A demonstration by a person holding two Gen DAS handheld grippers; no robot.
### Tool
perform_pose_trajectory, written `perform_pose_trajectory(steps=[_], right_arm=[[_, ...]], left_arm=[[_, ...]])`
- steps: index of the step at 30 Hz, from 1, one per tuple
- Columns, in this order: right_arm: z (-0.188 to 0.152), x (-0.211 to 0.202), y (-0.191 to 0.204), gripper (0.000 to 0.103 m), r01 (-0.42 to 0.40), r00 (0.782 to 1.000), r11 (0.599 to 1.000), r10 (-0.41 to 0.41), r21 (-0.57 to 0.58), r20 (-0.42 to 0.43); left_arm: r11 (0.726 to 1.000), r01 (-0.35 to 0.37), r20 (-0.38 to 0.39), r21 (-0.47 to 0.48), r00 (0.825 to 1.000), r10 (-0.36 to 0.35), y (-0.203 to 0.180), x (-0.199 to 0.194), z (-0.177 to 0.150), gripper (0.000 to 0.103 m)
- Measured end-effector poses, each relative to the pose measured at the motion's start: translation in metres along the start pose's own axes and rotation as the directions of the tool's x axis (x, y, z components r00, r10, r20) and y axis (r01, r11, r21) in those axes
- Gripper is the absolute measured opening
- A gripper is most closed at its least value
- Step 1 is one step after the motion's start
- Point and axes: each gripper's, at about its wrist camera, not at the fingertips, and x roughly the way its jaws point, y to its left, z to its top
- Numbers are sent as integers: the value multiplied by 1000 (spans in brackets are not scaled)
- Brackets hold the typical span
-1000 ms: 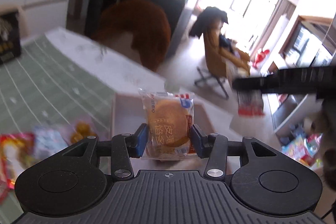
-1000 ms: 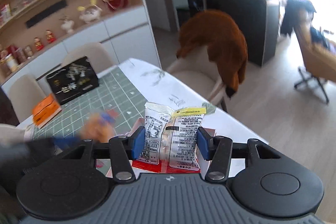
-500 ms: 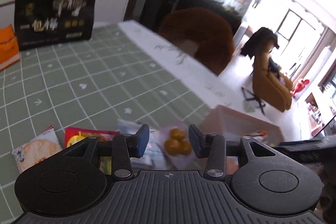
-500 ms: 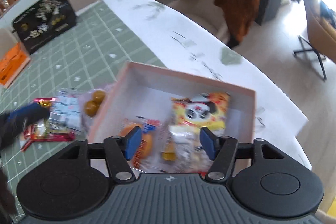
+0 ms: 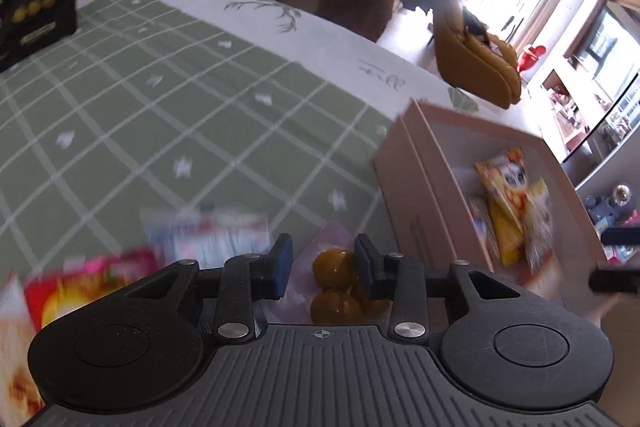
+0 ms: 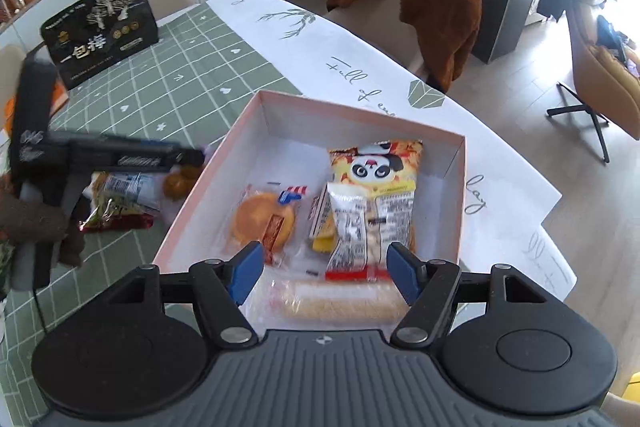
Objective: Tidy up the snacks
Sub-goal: 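Move the right gripper over the orange ball tray while the left approaches the candy cube bag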
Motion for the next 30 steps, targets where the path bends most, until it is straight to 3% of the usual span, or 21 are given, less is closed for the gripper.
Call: perform_pose_trajectory(steps=[7,11,13,15,20,24,28,30], right_arm=[[1,-14,52,68,-127,991,985,131,-119,34],[-6,-11,97,68,-222,974,956,225,-193,-8],[-15,-6,117,62,-243,970,944,243,-224,-26],[-25,2,133,57,-265,964,935,263,-235,-44],[-44,31,159,56,-308,951,927,293,-216,-99],[-64,48,171,55,-223,975,938,209,-266,-79],[-79,37,167,51,-230,973,933,215,-278,-84],[-86,32,159,51,-252,967,932,234,-259,-98]], left_arm=[[984,40,31,-176,999,-35,6,-55,-83,34],[969,22,43,-245,999,-12,17,-77,-102,34],[962,-10,63,-274,998,29,25,-88,-103,34],[948,-14,95,-317,994,47,33,-98,-101,34],[930,-34,188,-367,976,110,45,-109,-78,34],[956,-64,217,-286,968,130,35,-95,-42,34],[955,-174,207,-242,952,226,32,-62,-2,34],[957,-223,165,-188,953,255,30,-39,10,34]])
